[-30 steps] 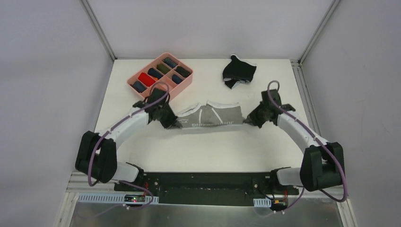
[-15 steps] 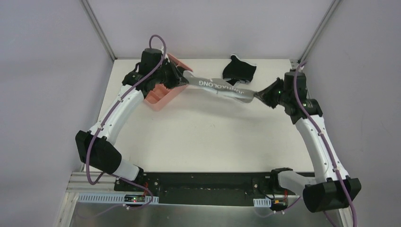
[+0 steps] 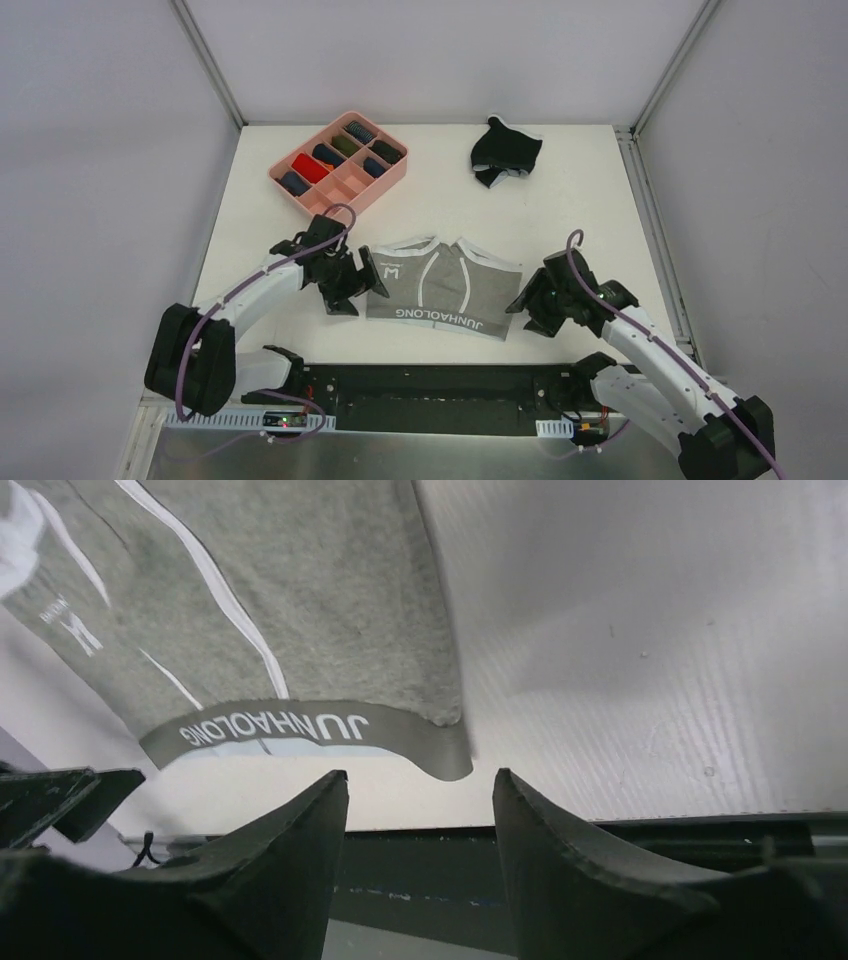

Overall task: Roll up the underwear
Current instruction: Flatten out the underwear at the center of the board.

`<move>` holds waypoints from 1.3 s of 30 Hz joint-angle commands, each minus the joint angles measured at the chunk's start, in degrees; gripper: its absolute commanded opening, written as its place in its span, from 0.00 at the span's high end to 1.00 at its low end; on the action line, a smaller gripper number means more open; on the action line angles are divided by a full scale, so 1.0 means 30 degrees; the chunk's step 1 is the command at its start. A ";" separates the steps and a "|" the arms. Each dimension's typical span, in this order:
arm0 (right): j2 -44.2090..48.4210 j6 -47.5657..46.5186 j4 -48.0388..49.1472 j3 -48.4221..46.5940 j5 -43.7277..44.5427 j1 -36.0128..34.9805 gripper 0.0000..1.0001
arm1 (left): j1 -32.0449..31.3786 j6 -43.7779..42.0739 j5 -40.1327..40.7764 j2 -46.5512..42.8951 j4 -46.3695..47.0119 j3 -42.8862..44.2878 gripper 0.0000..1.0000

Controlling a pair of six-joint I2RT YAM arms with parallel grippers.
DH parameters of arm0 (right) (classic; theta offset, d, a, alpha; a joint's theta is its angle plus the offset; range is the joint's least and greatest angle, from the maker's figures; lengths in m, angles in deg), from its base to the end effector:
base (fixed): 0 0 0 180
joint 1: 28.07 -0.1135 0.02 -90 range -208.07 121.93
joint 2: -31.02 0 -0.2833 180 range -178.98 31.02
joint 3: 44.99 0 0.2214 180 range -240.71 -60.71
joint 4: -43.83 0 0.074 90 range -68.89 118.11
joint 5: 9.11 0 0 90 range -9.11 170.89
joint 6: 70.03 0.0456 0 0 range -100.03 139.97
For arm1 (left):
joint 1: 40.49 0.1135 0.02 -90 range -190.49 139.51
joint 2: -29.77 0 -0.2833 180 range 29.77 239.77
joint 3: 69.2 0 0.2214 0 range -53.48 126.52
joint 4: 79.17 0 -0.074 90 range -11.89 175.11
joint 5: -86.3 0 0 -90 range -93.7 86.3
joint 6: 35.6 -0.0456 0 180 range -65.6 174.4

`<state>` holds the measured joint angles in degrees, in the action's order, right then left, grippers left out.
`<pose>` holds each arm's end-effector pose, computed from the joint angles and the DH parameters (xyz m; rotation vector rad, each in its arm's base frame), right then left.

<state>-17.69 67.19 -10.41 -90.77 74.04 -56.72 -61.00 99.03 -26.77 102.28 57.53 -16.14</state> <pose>0.1017 0.0617 0.2148 0.3879 2.6675 0.6153 0.1780 -0.0857 0.2069 -0.4546 2.7983 -0.8565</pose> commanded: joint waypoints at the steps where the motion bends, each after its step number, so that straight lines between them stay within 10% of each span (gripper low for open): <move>1: 0.0153 -0.0634 -0.1933 -0.3677 0.3772 0.0204 0.42 | 0.0099 -0.0159 0.0765 -0.1901 -0.1500 0.2525 0.13; 15: -0.7015 -0.1354 0.2409 -0.5190 0.0998 0.1367 1.00 | -0.3504 0.0793 0.2914 0.1825 -0.1054 0.5237 0.62; 29: -0.6825 0.0899 0.4236 -0.0377 0.1556 -0.0101 1.00 | -0.3272 -0.2087 0.4435 0.7526 -0.0081 0.6883 0.65; 39: -1.3515 -0.3486 0.3568 -0.6867 0.1908 0.5159 1.00 | -0.8118 0.1959 0.2449 0.7102 0.0707 0.5942 0.61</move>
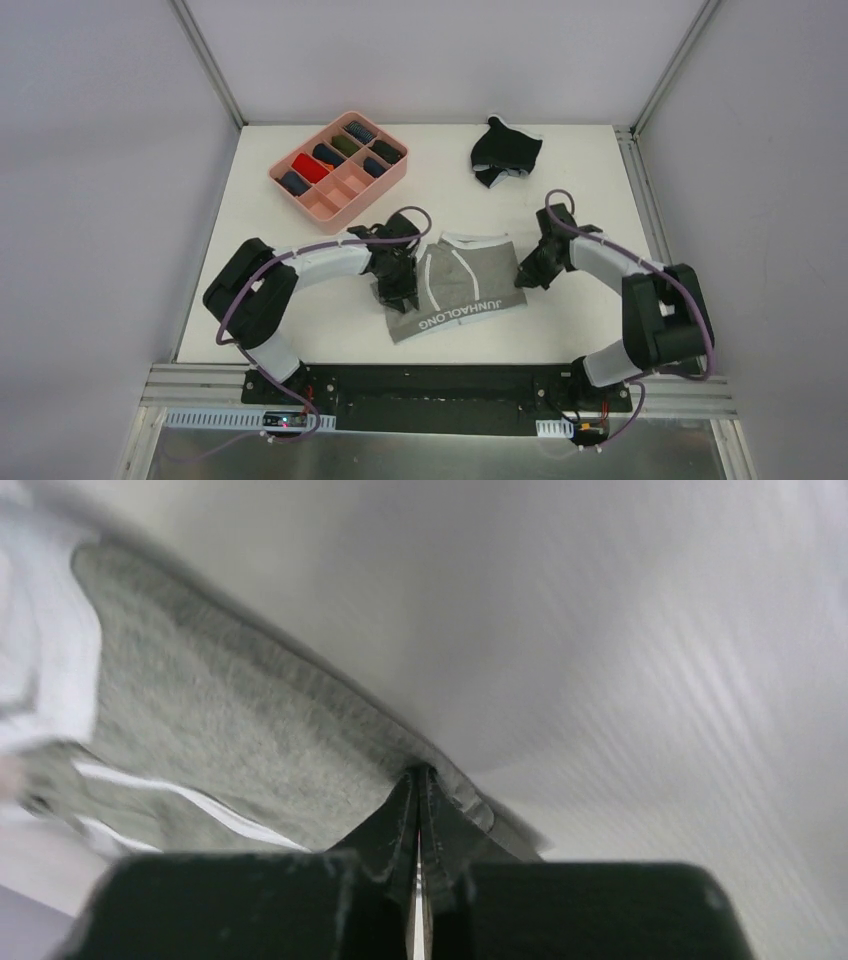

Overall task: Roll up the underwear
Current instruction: Flatten out the underwear at the center of the board.

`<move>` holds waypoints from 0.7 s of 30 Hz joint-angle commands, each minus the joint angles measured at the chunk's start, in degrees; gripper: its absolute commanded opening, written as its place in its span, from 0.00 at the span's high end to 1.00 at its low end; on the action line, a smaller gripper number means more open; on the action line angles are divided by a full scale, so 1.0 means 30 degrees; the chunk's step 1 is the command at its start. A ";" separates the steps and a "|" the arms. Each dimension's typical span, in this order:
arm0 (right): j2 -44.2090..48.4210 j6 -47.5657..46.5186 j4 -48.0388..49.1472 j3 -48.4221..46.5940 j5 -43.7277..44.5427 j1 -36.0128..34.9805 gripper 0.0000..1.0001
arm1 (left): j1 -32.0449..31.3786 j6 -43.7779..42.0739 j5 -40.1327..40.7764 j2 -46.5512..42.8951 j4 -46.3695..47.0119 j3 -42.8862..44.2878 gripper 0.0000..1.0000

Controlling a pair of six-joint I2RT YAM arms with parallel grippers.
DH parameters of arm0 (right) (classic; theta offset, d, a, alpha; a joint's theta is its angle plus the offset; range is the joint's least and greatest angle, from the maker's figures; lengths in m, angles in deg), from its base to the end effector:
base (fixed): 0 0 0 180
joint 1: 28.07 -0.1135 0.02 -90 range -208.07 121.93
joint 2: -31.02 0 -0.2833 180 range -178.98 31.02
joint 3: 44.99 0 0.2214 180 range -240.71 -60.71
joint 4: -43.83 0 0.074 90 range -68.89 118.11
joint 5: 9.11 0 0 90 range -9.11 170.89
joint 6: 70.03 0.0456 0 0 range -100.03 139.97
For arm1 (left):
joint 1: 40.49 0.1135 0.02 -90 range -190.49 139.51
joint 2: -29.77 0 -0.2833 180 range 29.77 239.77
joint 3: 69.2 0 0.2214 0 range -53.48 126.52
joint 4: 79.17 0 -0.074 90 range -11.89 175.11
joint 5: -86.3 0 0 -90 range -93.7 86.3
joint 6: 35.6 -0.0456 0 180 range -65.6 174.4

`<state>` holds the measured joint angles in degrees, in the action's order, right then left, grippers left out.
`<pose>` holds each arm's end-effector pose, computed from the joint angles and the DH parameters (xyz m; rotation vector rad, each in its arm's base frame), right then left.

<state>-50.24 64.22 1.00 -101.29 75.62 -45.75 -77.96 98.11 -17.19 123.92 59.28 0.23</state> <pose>0.2110 0.0717 0.1895 0.6253 2.7594 0.3974 0.2231 -0.1844 0.1951 -0.0861 2.9060 -0.6583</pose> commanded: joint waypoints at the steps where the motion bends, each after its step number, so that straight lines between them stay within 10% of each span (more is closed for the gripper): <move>1: -0.3525 -0.3081 -0.0537 -0.4585 0.1504 0.1801 1.00 | -0.2939 0.2577 -0.0686 0.0054 0.0146 0.1233 0.59; 7: -0.5512 -0.4799 -0.2774 -1.1042 0.1158 0.2023 0.95 | -0.3154 0.2219 -0.0397 -0.0267 -0.0987 0.6069 0.44; 12: -0.1748 -0.4601 -0.2826 -0.9323 0.1201 0.0373 0.78 | -0.1361 0.1994 0.0162 -0.2579 -0.2514 0.5282 0.41; 21: 0.3603 -0.4346 -0.1161 -0.3053 0.6000 -1.1939 0.56 | 0.2624 0.2538 0.0479 -0.5901 -0.4428 -0.0805 0.48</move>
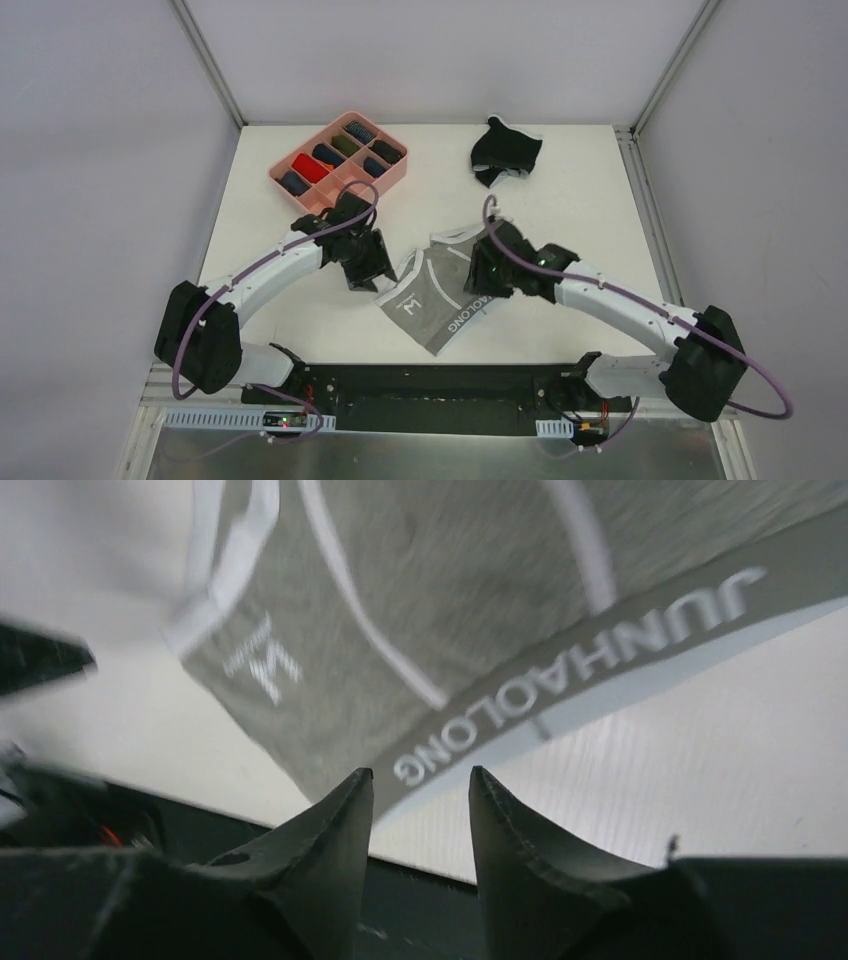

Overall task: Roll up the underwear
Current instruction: Flatten out the underwear at the center of the board, then fold the underwear at the center of the board.

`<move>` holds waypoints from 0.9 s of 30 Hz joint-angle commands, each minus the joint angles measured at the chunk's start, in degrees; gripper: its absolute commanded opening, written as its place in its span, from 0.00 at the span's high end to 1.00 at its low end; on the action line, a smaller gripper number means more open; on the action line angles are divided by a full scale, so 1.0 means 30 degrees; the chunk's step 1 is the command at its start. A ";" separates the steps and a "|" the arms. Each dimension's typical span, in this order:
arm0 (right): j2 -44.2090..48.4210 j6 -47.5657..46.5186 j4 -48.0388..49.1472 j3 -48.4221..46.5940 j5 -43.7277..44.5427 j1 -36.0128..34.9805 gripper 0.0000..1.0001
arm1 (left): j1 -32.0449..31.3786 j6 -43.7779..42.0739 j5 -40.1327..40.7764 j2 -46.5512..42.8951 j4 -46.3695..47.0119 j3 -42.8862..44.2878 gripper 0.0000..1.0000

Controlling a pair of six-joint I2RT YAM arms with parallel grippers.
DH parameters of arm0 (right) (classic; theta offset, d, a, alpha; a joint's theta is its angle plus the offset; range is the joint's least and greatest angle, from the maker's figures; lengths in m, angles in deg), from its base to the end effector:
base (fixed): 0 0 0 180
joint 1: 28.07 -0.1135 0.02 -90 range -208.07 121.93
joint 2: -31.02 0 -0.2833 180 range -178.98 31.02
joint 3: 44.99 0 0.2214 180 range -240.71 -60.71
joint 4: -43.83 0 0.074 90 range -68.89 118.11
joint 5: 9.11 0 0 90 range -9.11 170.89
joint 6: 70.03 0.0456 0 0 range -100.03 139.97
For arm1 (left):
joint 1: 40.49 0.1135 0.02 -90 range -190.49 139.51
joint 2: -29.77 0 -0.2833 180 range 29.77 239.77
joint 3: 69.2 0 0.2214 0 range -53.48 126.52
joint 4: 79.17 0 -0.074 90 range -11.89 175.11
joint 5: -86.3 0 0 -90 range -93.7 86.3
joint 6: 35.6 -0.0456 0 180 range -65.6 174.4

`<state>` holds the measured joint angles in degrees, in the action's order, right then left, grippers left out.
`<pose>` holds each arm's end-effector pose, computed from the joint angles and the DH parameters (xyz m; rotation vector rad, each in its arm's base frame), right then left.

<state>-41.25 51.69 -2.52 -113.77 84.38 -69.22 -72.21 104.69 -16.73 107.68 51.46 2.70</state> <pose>0.1764 0.1504 0.2785 -0.1778 2.4944 0.4816 0.2057 -0.1392 0.2699 -0.3436 2.7020 -0.7912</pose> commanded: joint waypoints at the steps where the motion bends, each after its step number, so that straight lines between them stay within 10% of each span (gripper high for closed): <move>1: 0.0369 -0.0412 -0.0117 0.0987 0.4066 -0.5491 0.56 | 0.0864 0.0418 0.0460 -0.0405 -0.1821 -0.1946 0.49; 10: -0.4579 -0.1325 -0.0980 -0.1816 0.6707 -1.1873 0.55 | 0.1307 0.0296 0.1581 0.1365 -0.1243 -0.2152 0.51; 27: -0.8096 -0.1999 0.0431 -0.3173 0.6339 -1.3403 0.59 | 0.1667 0.0413 0.0801 0.3933 0.0733 -0.2523 0.62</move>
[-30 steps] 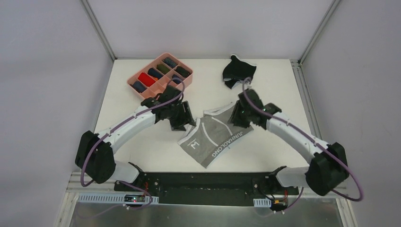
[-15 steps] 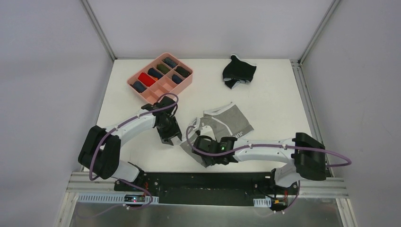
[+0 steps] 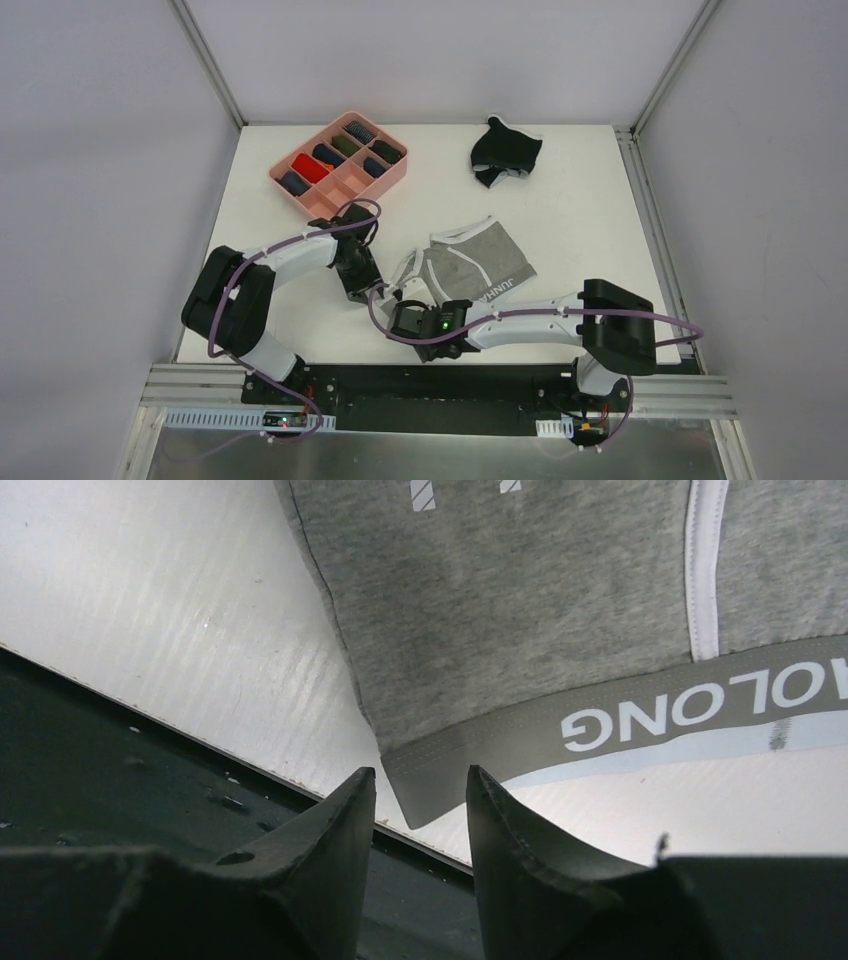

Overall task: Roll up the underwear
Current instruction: Fold the underwear at the center of the board.

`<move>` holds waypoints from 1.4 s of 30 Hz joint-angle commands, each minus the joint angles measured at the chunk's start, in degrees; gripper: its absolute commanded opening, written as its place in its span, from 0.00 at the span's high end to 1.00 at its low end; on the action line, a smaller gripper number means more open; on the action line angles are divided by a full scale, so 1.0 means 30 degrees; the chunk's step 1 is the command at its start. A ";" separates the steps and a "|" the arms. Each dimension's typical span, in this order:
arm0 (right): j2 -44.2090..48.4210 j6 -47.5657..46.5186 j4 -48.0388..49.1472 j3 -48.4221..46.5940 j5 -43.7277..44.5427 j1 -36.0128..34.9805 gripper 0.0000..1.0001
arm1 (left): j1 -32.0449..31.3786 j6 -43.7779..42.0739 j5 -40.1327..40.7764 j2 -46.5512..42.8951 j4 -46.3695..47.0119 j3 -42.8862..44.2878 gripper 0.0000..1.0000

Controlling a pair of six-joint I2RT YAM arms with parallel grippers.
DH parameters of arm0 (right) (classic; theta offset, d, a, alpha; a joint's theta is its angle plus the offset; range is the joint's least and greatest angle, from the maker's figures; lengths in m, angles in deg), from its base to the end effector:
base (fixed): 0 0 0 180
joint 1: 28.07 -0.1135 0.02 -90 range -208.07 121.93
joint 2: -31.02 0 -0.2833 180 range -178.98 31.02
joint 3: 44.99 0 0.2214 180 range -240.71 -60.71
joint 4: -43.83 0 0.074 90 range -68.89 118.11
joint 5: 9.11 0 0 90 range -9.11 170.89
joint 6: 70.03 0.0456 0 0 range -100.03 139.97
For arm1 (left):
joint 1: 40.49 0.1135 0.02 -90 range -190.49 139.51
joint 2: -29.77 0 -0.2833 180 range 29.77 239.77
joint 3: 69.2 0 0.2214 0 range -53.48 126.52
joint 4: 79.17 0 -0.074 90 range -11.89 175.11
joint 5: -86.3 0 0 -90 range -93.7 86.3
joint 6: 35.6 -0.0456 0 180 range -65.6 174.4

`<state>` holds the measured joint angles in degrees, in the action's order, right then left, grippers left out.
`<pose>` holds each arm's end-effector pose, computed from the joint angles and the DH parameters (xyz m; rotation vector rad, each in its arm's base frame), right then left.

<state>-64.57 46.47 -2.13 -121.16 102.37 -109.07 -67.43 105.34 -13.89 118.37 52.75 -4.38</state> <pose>0.0642 0.2985 0.2160 -1.0889 2.3479 0.1650 0.2216 -0.1217 0.1945 -0.5751 2.9088 -0.5031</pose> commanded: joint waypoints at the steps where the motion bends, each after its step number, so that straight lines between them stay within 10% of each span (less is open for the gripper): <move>1: -0.0413 -0.0236 0.0339 -0.0689 0.0368 -0.0127 0.59 | 0.0073 0.0182 -0.0179 0.0466 0.0372 -0.0213 0.64; 28: -0.0585 0.0360 0.0135 -0.0586 0.1198 -0.0396 0.66 | 0.0048 0.0120 -0.2090 -0.1488 0.0670 -0.1184 0.56; 37: 0.0024 0.0643 -0.0057 -0.0330 0.1484 -0.0397 0.63 | 0.0067 0.1139 0.0300 -0.3684 0.1257 -0.2077 0.35; 42: -0.0162 0.0666 0.0094 -0.0403 0.1353 -0.0428 0.63 | 0.0073 0.2015 0.1867 -0.5694 0.1480 -0.2864 0.43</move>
<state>-66.98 47.54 -1.12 -121.29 104.75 -109.87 -67.41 108.51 -13.74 105.84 56.44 -11.29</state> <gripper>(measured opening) 0.368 0.623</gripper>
